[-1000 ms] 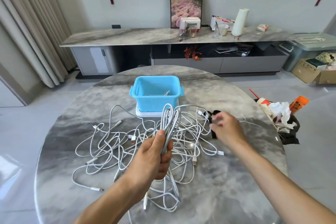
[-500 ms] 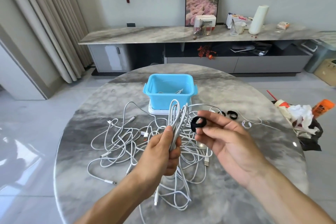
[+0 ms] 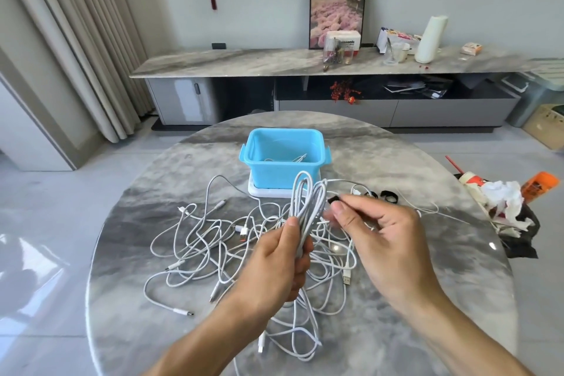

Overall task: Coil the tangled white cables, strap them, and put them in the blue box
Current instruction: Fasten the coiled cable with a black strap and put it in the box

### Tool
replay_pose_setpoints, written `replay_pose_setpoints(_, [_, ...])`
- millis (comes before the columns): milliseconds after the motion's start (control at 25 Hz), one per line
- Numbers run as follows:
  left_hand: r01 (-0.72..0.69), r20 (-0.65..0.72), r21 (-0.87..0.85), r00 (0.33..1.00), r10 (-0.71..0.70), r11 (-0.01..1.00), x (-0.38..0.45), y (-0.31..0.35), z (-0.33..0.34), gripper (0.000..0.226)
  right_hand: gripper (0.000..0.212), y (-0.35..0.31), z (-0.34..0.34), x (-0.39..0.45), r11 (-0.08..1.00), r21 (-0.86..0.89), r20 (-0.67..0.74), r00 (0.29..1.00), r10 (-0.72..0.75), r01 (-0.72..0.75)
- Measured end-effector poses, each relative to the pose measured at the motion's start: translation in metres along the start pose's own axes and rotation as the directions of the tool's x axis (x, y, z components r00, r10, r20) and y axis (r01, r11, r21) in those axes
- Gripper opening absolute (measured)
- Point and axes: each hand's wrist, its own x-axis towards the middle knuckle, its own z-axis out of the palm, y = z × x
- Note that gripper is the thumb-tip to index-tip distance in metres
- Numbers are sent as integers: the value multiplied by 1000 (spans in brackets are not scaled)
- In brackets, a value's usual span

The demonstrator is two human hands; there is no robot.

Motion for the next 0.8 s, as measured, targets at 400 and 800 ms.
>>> replay_pose_setpoints(400, [-163,-13,374,983,181,913,5,-14,1,50,18,0,11,-11,997,-66,125,991,43,-35])
replay_pose_setpoints(800, [-264,49,635,952,303,726,-2,-7,5,42,13,7,12,-15,830,-452,-18,927,-374,327])
